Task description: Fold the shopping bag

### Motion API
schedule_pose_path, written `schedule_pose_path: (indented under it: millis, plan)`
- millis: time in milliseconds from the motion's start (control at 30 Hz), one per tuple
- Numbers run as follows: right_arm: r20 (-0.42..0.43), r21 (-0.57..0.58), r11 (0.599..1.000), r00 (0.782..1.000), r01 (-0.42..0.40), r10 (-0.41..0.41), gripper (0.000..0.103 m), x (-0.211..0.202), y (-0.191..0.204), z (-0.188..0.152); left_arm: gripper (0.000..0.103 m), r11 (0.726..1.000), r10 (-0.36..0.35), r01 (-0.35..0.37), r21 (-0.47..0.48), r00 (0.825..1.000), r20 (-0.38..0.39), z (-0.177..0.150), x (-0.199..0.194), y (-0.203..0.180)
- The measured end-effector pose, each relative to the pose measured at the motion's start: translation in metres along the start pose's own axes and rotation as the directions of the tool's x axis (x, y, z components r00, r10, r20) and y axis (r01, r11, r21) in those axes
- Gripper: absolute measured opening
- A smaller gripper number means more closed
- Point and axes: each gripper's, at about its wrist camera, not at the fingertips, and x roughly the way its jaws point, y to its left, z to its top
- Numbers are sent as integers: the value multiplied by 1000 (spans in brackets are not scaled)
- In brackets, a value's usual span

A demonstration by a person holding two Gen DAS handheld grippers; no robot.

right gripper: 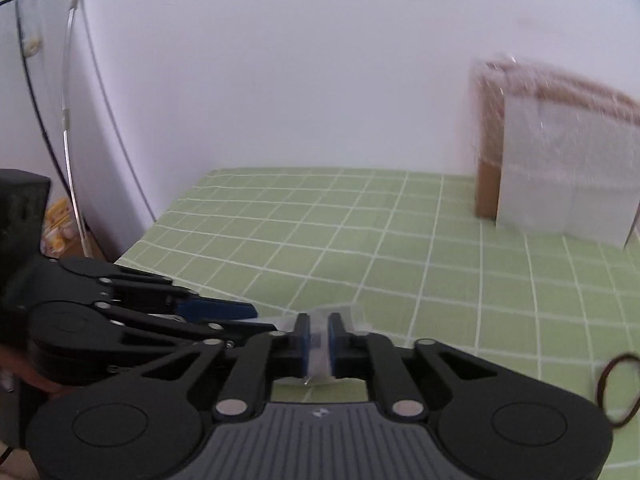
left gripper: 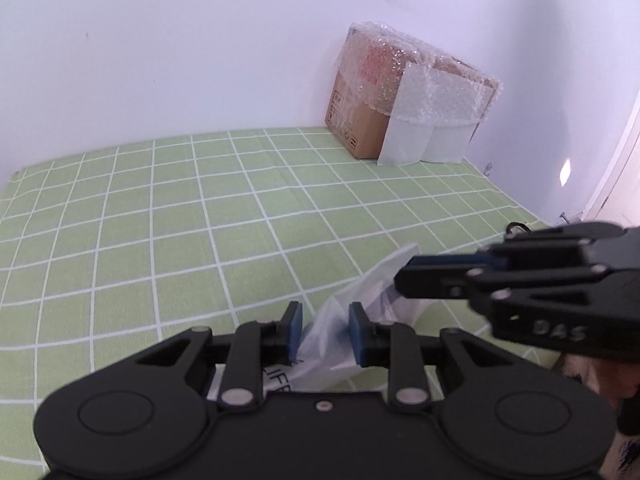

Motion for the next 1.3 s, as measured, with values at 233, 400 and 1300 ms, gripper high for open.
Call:
schedule_pose_path:
  millis: [233, 400, 1300]
  plan:
    - [-53, 53, 998, 998, 23, -20, 0, 22, 0, -2, 27, 1000, -12, 12, -20, 1000, -16, -2, -6, 3]
    - [-73, 73, 997, 997, 35, -30, 0, 27, 5, -2, 24, 994, -46, 44, -102, 999, -13, -2, -13, 16]
    - [-33, -37, 994, 994, 99, -101, 0, 27, 26, -10, 40, 994, 104, -88, -66, 949, 297, -46, -90, 0]
